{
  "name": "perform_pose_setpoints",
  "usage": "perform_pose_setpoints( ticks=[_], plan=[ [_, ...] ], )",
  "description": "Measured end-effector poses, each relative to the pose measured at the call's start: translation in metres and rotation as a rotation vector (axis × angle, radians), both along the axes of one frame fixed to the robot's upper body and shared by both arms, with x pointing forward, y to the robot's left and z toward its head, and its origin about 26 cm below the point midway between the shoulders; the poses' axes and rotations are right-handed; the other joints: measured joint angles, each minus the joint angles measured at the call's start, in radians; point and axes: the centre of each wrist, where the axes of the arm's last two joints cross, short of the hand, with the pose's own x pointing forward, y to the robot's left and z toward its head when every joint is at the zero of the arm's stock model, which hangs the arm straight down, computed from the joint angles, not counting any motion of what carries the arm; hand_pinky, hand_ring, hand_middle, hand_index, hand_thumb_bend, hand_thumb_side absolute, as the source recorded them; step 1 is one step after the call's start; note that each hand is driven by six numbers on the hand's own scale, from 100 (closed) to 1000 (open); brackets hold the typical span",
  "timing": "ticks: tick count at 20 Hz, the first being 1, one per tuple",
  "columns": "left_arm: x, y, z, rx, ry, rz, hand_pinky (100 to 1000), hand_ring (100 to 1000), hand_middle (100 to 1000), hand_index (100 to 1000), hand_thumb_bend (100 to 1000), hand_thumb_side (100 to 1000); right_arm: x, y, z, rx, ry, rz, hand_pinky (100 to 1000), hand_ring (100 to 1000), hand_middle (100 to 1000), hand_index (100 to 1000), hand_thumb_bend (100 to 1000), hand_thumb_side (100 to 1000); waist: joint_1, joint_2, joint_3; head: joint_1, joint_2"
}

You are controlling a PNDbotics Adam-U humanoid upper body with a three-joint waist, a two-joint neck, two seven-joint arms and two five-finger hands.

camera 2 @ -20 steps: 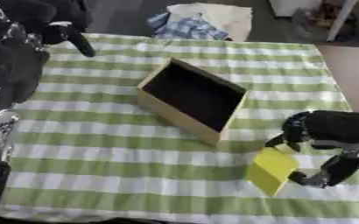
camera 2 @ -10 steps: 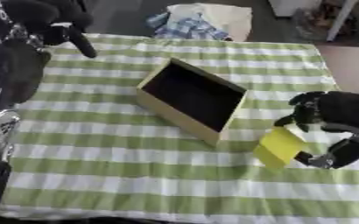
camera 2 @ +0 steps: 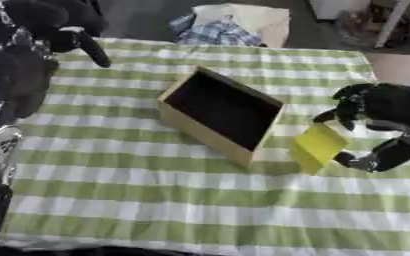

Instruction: Pick up objects on the table and place them in the box.

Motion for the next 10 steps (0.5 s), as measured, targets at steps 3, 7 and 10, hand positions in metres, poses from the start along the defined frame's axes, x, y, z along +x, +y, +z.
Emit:
perform_pose_setpoints(
  ticks=[3,7,10],
  plan=[
    [0.0,0.0,0.0,0.002,0.001,-0.001,583,788,753,811,100,653,0.004,-0.001,0.008,0.009,-0.017,-0.025,878,565,416,645,195,465,0.0,-0.001,0.001,0.0,0.0],
    [0.0,0.0,0.0,0.002,0.002,-0.002,583,788,754,811,100,653,0.012,0.002,0.022,0.016,-0.052,-0.046,869,554,425,644,186,462,0.0,-0.004,0.006,-0.004,0.0],
    [0.0,0.0,0.0,0.003,0.003,-0.003,583,788,755,811,100,650,0.021,0.007,0.032,0.034,-0.075,-0.052,876,553,422,642,185,452,0.0,-0.005,0.008,-0.009,0.0]
  ],
)
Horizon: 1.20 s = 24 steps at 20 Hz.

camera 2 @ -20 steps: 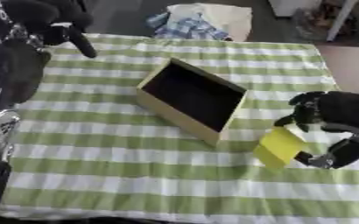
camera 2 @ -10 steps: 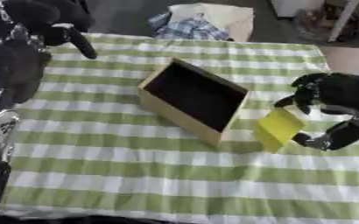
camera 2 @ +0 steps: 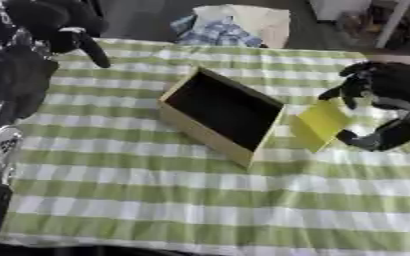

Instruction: Pick up objects on the table and place them in the box.

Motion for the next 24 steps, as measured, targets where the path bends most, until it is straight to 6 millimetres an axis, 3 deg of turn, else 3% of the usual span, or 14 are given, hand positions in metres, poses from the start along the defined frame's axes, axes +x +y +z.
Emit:
perform_pose_setpoints(
  ticks=[6,14,24],
  plan=[
    [0.0,0.0,0.0,0.002,0.003,-0.002,583,788,756,811,100,646,0.023,0.017,0.021,0.032,-0.037,0.008,853,536,421,641,172,446,-0.004,0.0,0.01,-0.023,0.0],
    [0.0,-0.002,-0.001,0.0,0.011,-0.009,582,788,758,811,100,641,0.057,0.04,0.035,0.082,-0.014,0.009,820,528,415,634,129,463,-0.007,0.0,0.021,-0.05,0.0],
    [-0.001,-0.004,-0.002,-0.003,0.019,-0.021,583,788,759,810,100,637,0.092,0.068,0.026,0.126,0.058,-0.01,801,523,410,627,100,477,-0.01,0.005,0.036,-0.079,0.0]
  ],
)
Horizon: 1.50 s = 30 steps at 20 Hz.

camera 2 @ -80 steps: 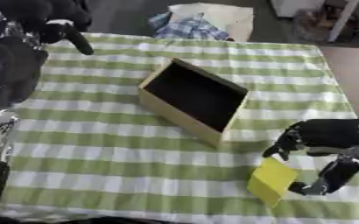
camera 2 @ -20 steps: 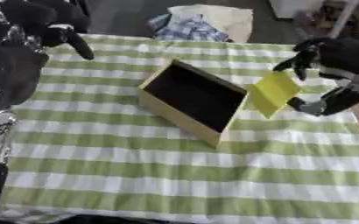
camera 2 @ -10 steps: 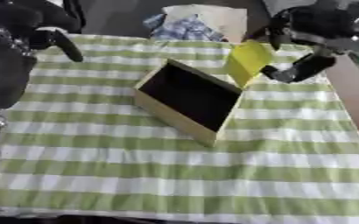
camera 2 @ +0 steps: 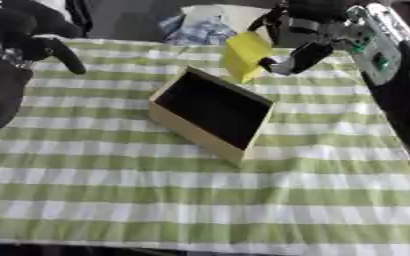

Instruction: Pick up objects on the table and place them in the box.

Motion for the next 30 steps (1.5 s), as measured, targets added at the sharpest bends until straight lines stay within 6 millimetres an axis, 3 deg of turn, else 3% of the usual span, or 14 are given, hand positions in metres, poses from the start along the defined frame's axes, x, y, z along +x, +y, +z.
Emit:
perform_pose_setpoints(
  ticks=[9,22,30],
  plan=[
    [0.0,-0.001,0.0,-0.003,0.0,-0.002,582,788,760,810,100,640,0.013,0.005,-0.02,0.022,0.033,-0.062,777,521,415,637,100,491,0.0,0.013,0.007,-0.034,0.0],
    [0.0,-0.002,0.003,0.002,-0.013,-0.008,581,789,762,810,100,642,0.022,0.019,-0.047,0.011,0.096,-0.075,761,527,432,648,100,535,0.005,0.038,0.018,-0.044,0.0],
    [0.0,-0.002,0.005,0.004,-0.02,-0.011,580,789,763,810,100,642,0.027,0.022,-0.068,-0.019,0.182,-0.104,792,576,480,684,100,559,0.006,0.047,0.023,-0.051,0.0]
  ],
)
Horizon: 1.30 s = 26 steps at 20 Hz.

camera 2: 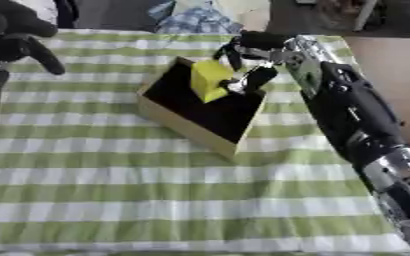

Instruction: Pick up objects on the table and place them in the box.

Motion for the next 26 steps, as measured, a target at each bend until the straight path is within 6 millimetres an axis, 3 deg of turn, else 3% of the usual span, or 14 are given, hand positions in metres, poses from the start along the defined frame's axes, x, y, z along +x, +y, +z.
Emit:
perform_pose_setpoints(
  ticks=[7,13,17,21,26],
  plan=[
    [0.0,-0.001,0.001,0.003,-0.006,-0.003,581,790,765,810,100,647,0.002,-0.001,0.001,-0.05,0.006,-0.029,890,700,630,848,144,576,0.001,0.004,-0.001,0.0,0.0],
    [0.0,-0.001,0.002,0.007,-0.007,-0.006,581,790,765,810,100,650,0.003,0.002,0.001,-0.117,0.019,-0.054,998,925,840,938,247,550,0.005,0.004,-0.005,-0.001,0.0],
    [0.0,-0.001,0.002,0.01,-0.008,-0.007,581,790,765,810,100,653,0.003,0.003,0.004,-0.157,0.041,-0.055,1000,1000,882,953,257,526,0.006,0.004,-0.007,-0.001,0.0],
    [0.0,-0.001,0.002,0.011,-0.008,-0.007,581,791,766,810,100,654,0.002,0.008,0.01,-0.166,0.051,-0.042,1000,1000,881,950,276,599,0.007,0.004,-0.008,0.0,0.0],
    [0.0,-0.001,0.002,0.012,-0.006,-0.01,584,791,766,810,100,654,0.0,0.016,0.023,-0.166,0.04,-0.031,1000,1000,877,945,385,744,0.006,-0.001,-0.009,0.001,0.0]
  ],
)
